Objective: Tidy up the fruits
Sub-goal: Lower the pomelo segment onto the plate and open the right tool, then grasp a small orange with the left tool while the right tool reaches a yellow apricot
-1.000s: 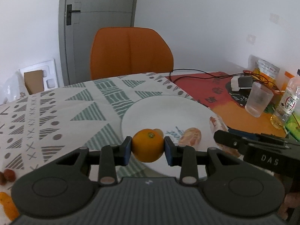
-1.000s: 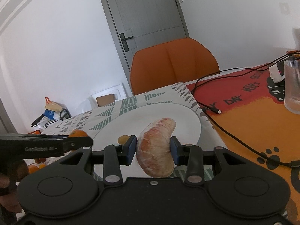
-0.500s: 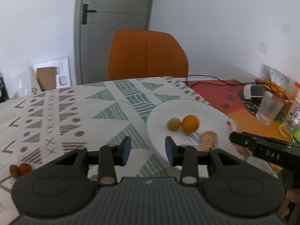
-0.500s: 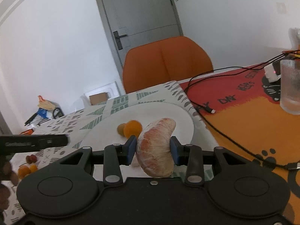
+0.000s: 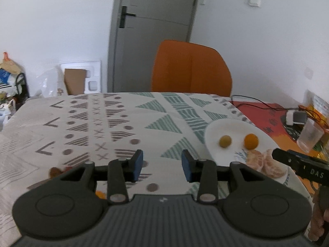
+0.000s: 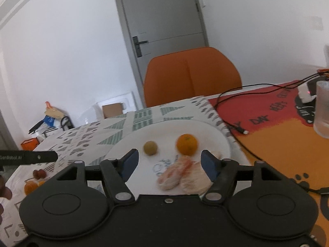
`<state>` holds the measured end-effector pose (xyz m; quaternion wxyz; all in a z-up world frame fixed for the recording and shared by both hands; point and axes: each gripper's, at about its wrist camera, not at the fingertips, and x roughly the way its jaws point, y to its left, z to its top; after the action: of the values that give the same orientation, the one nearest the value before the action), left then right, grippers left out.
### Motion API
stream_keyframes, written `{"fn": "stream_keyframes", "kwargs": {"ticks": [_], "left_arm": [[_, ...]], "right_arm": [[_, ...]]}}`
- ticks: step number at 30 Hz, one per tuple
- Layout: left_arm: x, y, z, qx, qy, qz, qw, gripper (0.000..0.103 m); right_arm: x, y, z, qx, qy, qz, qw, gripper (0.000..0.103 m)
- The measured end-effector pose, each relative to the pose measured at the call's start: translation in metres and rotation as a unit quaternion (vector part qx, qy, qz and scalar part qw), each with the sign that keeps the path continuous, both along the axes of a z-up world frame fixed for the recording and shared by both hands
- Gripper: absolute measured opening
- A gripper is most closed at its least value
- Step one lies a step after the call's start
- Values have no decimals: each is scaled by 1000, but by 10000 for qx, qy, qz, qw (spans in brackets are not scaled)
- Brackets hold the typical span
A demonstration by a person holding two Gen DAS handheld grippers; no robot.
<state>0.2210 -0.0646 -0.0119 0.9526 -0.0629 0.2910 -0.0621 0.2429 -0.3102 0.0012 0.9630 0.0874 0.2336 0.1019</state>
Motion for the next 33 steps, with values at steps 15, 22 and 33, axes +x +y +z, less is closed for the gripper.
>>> {"fn": "stream_keyframes", "kwargs": {"ticks": [15, 22, 33], "left_arm": [[-27, 64, 6, 156, -207, 855, 9960, 70], [-36, 82, 0, 118, -188, 1021, 9945, 72], [-47, 110, -14, -3, -198, 1353, 9906, 69]], "right_arm": [[-3, 50, 3, 108, 10, 670, 9977, 82], [-5, 71, 4, 112, 26, 914, 9957, 94], [-5, 104, -1, 96, 189, 1341, 9907, 96]]}}
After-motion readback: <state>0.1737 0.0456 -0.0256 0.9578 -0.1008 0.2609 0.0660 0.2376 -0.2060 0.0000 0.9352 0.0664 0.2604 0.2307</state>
